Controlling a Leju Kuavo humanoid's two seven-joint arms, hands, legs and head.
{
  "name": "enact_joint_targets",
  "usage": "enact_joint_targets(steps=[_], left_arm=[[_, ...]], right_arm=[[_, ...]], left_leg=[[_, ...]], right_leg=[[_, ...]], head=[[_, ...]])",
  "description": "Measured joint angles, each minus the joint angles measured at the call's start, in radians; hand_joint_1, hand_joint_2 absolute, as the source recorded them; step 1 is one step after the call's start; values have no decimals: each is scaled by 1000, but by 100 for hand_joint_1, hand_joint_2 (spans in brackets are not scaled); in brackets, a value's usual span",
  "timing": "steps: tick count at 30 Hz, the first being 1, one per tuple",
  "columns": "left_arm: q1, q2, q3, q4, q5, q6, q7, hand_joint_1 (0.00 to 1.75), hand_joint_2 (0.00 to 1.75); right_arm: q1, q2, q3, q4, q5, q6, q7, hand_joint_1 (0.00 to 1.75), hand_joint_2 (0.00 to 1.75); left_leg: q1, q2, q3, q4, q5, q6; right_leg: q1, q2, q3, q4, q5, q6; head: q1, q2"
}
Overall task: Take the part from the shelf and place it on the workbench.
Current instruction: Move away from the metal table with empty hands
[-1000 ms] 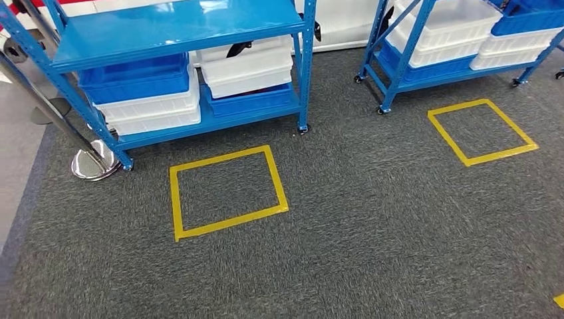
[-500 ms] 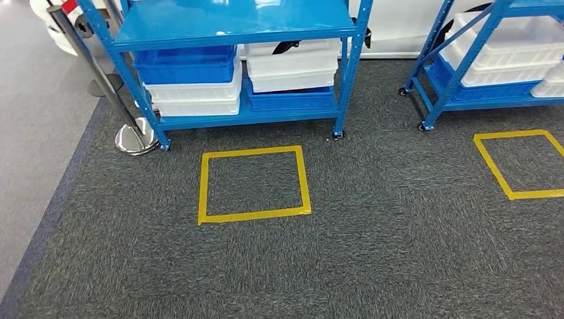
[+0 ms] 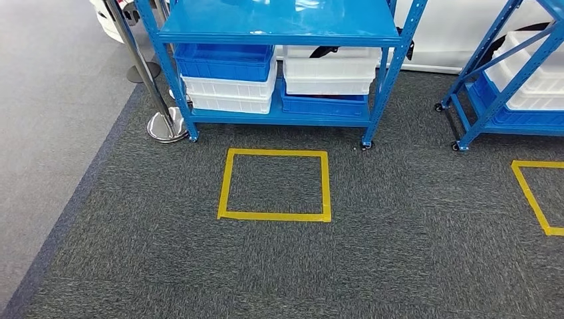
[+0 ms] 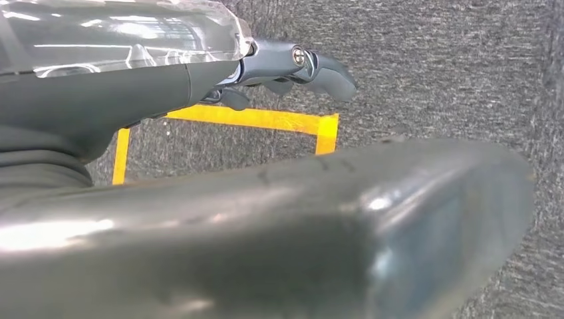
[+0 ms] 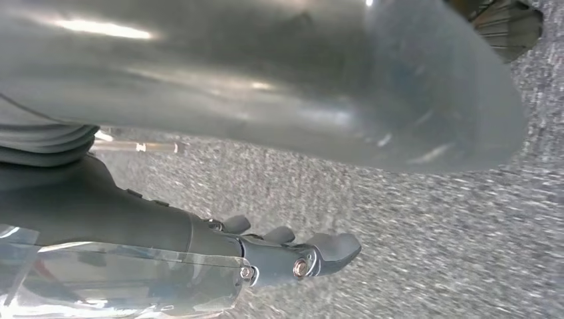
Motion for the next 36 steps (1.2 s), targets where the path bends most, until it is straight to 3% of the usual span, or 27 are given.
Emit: enact_joint_targets(steps=[2,4,5,7,8,9,10,11,12,13,14,16,17,19,20,21,23,25,26,27,29,30,31,33,35,36], left_arm=[[0,1,0,0,0,-3,-3,0,0],[-1,1,0,0,0,-6,-6,0,0],[-2,0,0,0,0,-7,-7,0,0],[-3,-1,0,0,0,-7,-9,0,0],[-2,-1,0,0,0,-7,-9,0,0],[0,-1,0,0,0,-7,-9,0,0],[3,-1,0,0,0,-7,-9,0,0],[5,-1,0,0,0,-7,-9,0,0],[6,-1,0,0,0,-7,-9,0,0],[8,0,0,0,0,-7,-9,0,0],[9,0,0,0,0,-7,-9,0,0],[9,1,0,0,0,-7,-9,0,0],[9,1,0,0,0,-7,-9,0,0],[9,0,0,0,0,-8,-9,0,0],[8,-1,0,0,0,-8,-10,0,0],[8,-1,0,0,0,-8,-10,0,0],[7,-3,0,0,0,-8,-10,0,0],[9,-5,-1,0,0,-9,-10,0,0],[10,-6,-2,0,0,-9,-10,0,0],[11,-8,-2,0,0,-9,-10,0,0],[11,-9,-3,0,0,-9,-10,0,0],[11,-9,-4,0,0,-9,-10,0,0],[10,-9,-4,0,0,-9,-10,0,0],[3,-10,-4,0,0,-9,-11,0,0],[-5,-10,-4,0,0,-9,-11,0,0],[-6,-11,-4,0,0,-9,-11,0,0]], right_arm=[[-1,1,-1,0,-2,0,0,0,0],[1,1,-3,0,-3,1,0,0,0],[2,1,-4,0,-4,1,0,0,0],[5,1,-7,0,-5,2,-1,0,0],[6,0,-9,0,-5,2,-1,0,0],[7,0,-10,0,-5,3,-1,0,0],[8,0,-11,0,-5,3,0,0,0],[8,0,-13,0,-5,4,0,0,0],[10,1,-15,0,-5,4,0,0,0],[10,2,-16,0,-5,5,1,0,0],[10,3,-16,1,-5,5,1,0,0],[8,5,-17,2,-5,5,2,0,0],[6,5,-17,2,-5,5,2,0,0],[3,4,-17,2,-5,5,3,0,0],[2,4,-17,2,-5,5,3,0,0],[2,4,-17,2,-5,5,3,0,0],[4,3,-17,2,-5,5,3,0,0],[9,2,-17,2,-5,5,3,0,0],[11,1,-17,2,-5,5,3,0,0],[14,0,-17,2,-5,4,3,0,0],[20,-1,-18,2,-5,5,3,0,0],[20,-1,-18,2,-5,5,3,0,0],[18,-1,-18,2,-5,5,4,0,0],[12,-1,-18,2,-5,4,4,0,0],[10,-1,-18,2,-5,4,4,0,87],[9,-1,-18,2,-5,5,4,0,131]], left_leg=[[0,-1,3,0,-9,-10],[1,15,-6,33,-25,-20],[2,27,-28,79,-43,-25],[6,45,-109,217,-90,-33],[7,47,-151,277,-101,-35],[7,48,-180,306,-92,-35],[7,49,-189,294,-61,-32],[6,49,-179,243,-12,-27],[3,52,-159,171,39,-18],[-3,56,-136,111,72,-9],[-8,61,-116,66,87,0],[-16,65,-95,39,70,11],[-15,61,-82,27,63,16],[-10,55,-45,0,50,25],[-7,53,-23,-14,43,29],[-6,51,-3,-25,34,32],[-5,46,35,-34,10,36],[-4,37,76,-35,-22,33],[-2,33,98,-35,-39,30],[-1,30,120,-35,-58,27],[-2,28,158,-31,-99,17],[-3,28,173,-32,-118,11],[-5,28,187,-30,-128,4],[-4,29,178,16,-109,-7],[-1,36,98,155,-58,-16],[1,40,43,230,-54,-22]], right_leg=[[2,-3,3,-2,-6,-15],[-1,-9,15,-6,-11,-28],[-3,-12,22,-7,-16,-34],[-2,-19,38,-8,-31,-39],[-1,-22,47,-8,-40,-39],[-1,-24,58,-8,-50,-38],[0,-26,72,-8,-61,-36],[0,-28,89,-8,-73,-35],[0,-30,104,-11,-85,-33],[1,-33,118,-14,-96,-29],[1,-34,129,-18,-105,-24],[1,-37,149,-28,-108,-10],[0,-37,152,-19,-96,-2],[-2,-32,116,66,-53,8],[-2,-28,74,133,-39,10],[-3,-24,25,199,-45,11],[-4,-20,-63,274,-115,14],[-4,-20,-113,261,-187,19],[-4,-20,-124,227,-188,21],[-5,-20,-129,177,-151,23],[-3,-21,-132,80,3,18],[-1,-21,-129,55,64,10],[2,-21,-124,45,93,0],[3,-20,-103,44,75,-20],[0,-20,-72,29,53,-34],[-1,-20,-51,21,40,-39]], head=[[0,0],[-2,0],[-4,0],[-8,0],[-7,0],[-7,0],[-7,0],[-7,0],[-7,0],[-6,0],[-6,0],[-5,0],[-6,0],[-4,0],[-3,0],[-2,0],[-2,0],[-1,0],[-1,0],[0,0],[1,0],[0,0],[0,0],[-1,0],[-1,0],[-1,0]])
